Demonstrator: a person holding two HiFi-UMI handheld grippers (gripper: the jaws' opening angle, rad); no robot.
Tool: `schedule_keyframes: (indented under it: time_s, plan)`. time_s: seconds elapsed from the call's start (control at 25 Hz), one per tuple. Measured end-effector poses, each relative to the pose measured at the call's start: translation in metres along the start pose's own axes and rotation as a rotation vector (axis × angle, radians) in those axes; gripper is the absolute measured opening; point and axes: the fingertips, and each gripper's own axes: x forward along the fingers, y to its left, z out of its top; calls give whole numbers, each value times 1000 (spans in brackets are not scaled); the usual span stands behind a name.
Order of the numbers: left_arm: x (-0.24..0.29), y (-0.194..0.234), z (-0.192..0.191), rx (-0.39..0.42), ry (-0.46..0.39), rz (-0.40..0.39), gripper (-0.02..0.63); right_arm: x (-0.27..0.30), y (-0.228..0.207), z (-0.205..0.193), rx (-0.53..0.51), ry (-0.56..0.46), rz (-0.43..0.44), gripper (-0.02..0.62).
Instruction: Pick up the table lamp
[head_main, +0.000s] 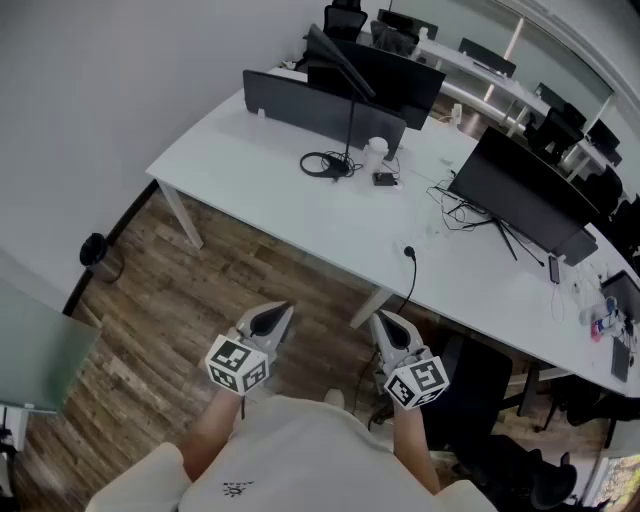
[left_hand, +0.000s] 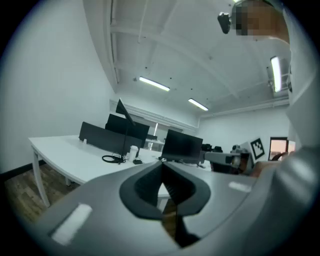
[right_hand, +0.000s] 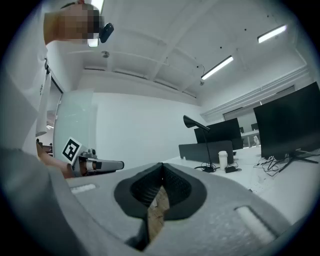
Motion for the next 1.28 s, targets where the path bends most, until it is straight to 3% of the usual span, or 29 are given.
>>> schedule_keyframes:
  time_s: [0.6,0.88,1.28]
  plan:
    - [-14,10,0,1,7,-65,-9,9,19,2,27,-15,7,0]
    - [-40,18,-3,-3,-6,-96,-9,4,41,-6,-45,-13,-10,0]
    - [-81,31,-10,0,2,-95,-9,-1,63,1,87,-96,-16,0]
